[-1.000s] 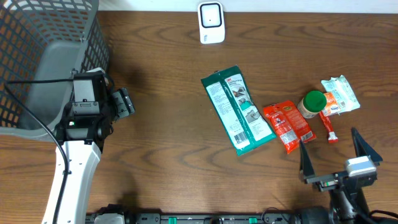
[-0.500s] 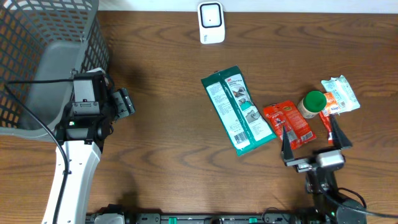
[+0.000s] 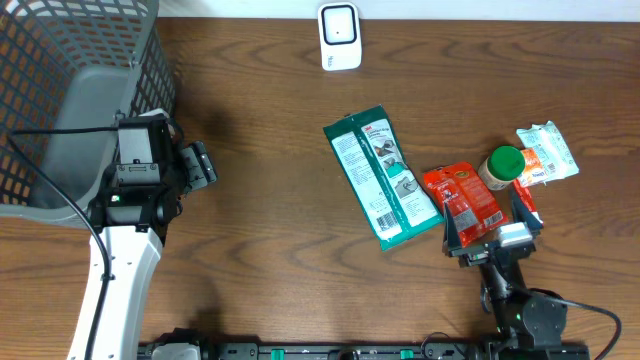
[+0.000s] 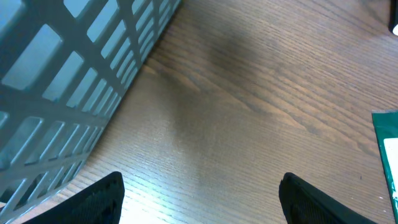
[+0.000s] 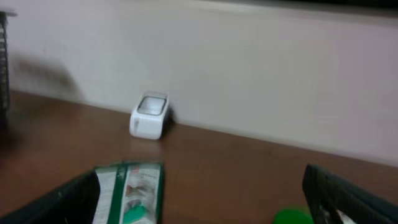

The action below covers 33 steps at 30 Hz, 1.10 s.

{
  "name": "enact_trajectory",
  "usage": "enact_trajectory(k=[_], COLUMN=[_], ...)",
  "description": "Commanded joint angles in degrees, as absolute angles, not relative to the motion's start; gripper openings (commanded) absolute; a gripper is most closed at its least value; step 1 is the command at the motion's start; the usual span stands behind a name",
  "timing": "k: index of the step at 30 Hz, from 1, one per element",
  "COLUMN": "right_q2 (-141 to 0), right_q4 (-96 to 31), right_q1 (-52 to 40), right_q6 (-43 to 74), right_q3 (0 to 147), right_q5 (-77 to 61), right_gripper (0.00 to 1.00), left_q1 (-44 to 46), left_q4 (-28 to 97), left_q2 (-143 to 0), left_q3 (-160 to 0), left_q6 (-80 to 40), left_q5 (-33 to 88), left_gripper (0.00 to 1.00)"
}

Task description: Scan the item barcode

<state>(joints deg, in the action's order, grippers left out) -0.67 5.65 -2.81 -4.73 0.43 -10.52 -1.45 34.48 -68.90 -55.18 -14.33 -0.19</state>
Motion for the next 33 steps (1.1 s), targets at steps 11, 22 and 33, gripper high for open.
enact_trajectory(k=[11, 22, 33], right_q2=[-0.3, -0.3, -0.3], right_q4=[-3.5, -3.6, -3.6], right_q1=[-2.2, -2.2, -2.2], right_q6=[-3.9, -3.9, -3.9], right_q3=[0.3, 0.3, 0.3], right_q5=[-9.7, -8.0, -8.0], right_gripper=[0.99, 0.99, 0.99], left_q1=[-1.7, -1.7, -1.7], left_q4=[34.5, 34.5, 34.5], left_q2=[-68.9, -68.9, -68.9], left_q3=[-55.7, -55.7, -55.7], left_q6=[-13.8, -13.8, -13.8], left_q5=[-0.7, -0.7, -0.7], left_gripper=[0.8, 0.8, 0.8])
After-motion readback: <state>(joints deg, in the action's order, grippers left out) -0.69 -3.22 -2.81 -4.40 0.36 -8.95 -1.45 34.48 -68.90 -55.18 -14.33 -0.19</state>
